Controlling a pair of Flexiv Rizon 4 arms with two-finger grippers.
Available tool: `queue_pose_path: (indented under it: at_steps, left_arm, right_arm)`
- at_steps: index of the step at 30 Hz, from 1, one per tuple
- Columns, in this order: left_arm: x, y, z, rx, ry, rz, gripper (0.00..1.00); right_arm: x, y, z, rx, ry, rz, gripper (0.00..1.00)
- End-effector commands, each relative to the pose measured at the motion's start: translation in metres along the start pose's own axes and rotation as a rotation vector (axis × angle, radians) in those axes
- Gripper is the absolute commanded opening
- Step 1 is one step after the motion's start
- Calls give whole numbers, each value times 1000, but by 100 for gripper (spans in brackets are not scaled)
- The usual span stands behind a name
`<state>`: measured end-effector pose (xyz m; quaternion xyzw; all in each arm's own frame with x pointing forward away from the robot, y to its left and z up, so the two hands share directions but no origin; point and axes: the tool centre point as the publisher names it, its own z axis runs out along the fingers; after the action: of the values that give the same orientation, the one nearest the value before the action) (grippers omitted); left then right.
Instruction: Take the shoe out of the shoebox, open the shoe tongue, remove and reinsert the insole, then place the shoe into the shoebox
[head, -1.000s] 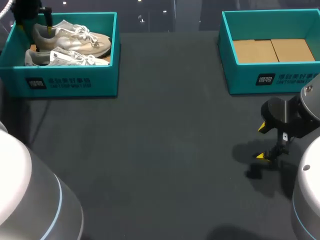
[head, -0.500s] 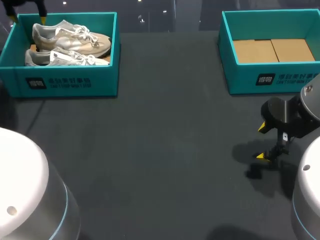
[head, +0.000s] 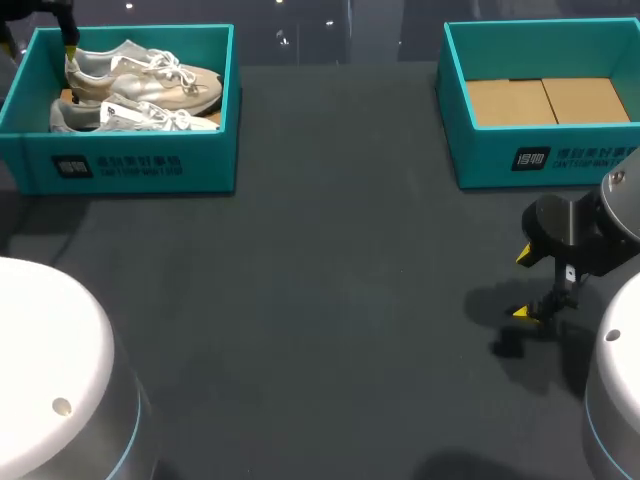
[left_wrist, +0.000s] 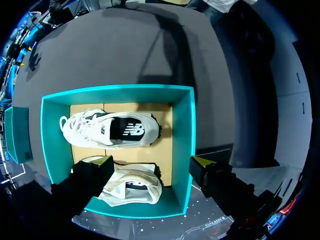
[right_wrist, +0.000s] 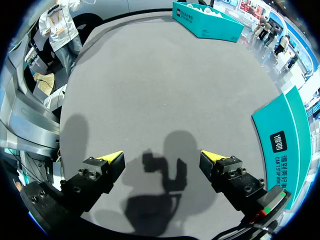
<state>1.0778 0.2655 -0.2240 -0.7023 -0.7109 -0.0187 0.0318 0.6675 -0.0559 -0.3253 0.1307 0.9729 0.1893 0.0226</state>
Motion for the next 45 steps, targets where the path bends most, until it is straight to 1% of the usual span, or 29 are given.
queue_pose_path:
  at_steps: [1,2,3,4,5,9,13,14,16,22,29,33,36,40,45]
  left_arm:
    - [2,-17,-2,-77,9,-3,100]
    - [3,-17,-2,-54,-1,-1,100]
    - [3,-21,0,-58,9,3,100]
    - [2,-32,2,-77,19,0,100]
    - [2,-36,5,-72,17,1,100]
    - [0,-42,16,-63,11,-13,100]
    - [-1,-49,25,-76,16,-8,100]
    - [-2,-48,28,-67,12,-7,100]
    - [-2,-46,34,-76,25,-15,100]
    - [2,-41,54,-66,22,-12,100]
    - [6,-34,79,-38,38,-10,100]
    - [7,-33,89,-23,35,-1,97]
    - [7,-33,93,-20,30,4,88]
    - [5,-32,97,-26,32,11,89]
    - [5,-32,108,-23,48,25,93]
  right_arm:
    - [2,-1,-1,0,-3,0,100]
    - [2,-1,-1,0,-3,0,100]
    - [2,-1,-1,0,-3,0,100]
    - [2,-1,-1,0,-3,0,100]
    - [2,-1,-1,0,-3,0,100]
    - [2,-1,-1,0,-3,0,100]
    - [2,-1,-1,0,-3,0,100]
    - [2,-1,-1,0,-3,0,100]
    - [2,-1,-1,0,-3,0,100]
    - [2,-1,-1,0,-3,0,100]
    - [2,-1,-1,0,-3,0,100]
    - [2,-1,-1,0,-3,0,100]
    - [2,-1,-1,0,-3,0,100]
    - [2,-1,-1,0,-3,0,100]
    - [2,-1,-1,0,-3,0,100]
